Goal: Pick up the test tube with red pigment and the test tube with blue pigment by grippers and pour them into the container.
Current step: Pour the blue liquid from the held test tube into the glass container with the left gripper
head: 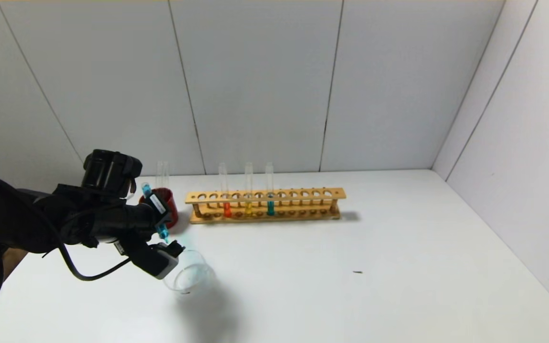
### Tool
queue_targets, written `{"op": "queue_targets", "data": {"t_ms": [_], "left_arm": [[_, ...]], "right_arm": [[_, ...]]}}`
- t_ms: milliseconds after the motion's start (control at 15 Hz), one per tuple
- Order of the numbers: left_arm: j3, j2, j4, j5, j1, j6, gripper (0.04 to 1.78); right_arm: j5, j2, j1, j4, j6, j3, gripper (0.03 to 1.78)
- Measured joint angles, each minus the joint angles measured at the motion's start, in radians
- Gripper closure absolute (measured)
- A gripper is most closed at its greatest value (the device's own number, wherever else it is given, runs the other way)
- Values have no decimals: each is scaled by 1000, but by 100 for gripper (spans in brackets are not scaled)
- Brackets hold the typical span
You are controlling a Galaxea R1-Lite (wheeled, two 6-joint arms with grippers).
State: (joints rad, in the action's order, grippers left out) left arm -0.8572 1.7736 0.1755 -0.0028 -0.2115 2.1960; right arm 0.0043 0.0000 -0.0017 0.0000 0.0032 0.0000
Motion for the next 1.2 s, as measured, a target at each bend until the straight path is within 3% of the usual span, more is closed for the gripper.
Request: {"op": "queue_targets", "data": {"t_ms": [1200], "left_arm": [[-7, 5, 10, 6, -22, 183, 149]], "right_arm": [[0, 0, 0, 0, 0, 0, 6]]}}
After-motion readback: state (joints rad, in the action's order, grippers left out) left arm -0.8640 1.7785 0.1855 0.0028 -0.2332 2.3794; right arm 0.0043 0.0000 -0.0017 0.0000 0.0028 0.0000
